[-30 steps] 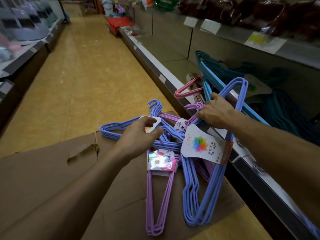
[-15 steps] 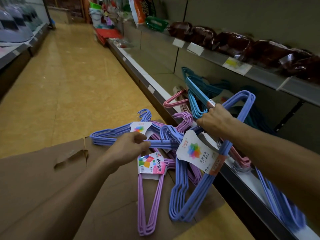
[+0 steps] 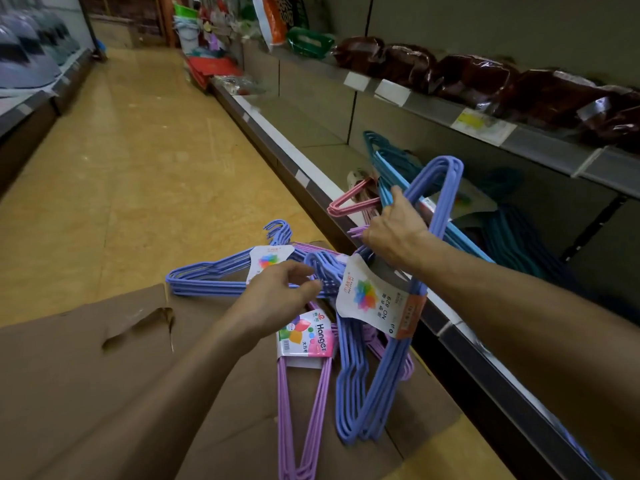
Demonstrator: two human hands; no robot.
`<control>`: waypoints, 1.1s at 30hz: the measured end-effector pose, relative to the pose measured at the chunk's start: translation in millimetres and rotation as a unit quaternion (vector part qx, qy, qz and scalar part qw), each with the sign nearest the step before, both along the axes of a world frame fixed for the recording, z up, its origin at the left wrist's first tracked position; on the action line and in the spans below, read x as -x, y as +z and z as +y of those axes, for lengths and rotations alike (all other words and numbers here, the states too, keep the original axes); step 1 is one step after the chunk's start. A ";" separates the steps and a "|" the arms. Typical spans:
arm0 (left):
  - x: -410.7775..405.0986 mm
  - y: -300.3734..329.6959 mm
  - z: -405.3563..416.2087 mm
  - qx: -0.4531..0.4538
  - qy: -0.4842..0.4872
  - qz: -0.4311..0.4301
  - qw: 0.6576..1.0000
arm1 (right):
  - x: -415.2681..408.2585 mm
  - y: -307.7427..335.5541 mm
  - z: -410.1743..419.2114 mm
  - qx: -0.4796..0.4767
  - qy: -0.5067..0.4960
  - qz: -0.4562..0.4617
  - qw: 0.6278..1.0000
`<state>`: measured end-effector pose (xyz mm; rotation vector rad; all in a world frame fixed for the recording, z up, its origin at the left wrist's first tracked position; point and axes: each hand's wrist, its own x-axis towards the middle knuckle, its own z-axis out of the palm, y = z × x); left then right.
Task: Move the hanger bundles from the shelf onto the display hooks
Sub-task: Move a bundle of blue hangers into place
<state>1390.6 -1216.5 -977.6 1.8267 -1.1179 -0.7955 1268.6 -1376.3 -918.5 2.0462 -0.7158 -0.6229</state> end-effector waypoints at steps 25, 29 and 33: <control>-17.4 18.1 -16.8 0.069 0.171 0.183 0.966 | 32.1 38.3 -10.4 -0.003 0.209 -0.228 0.951; -3.9 56.2 -20.4 0.104 0.119 0.142 0.977 | 31.9 71.0 8.0 -0.001 0.218 -0.296 0.930; 0.4 88.3 -18.1 0.214 0.184 0.184 0.941 | 22.0 85.3 35.9 -0.017 0.200 -0.401 0.894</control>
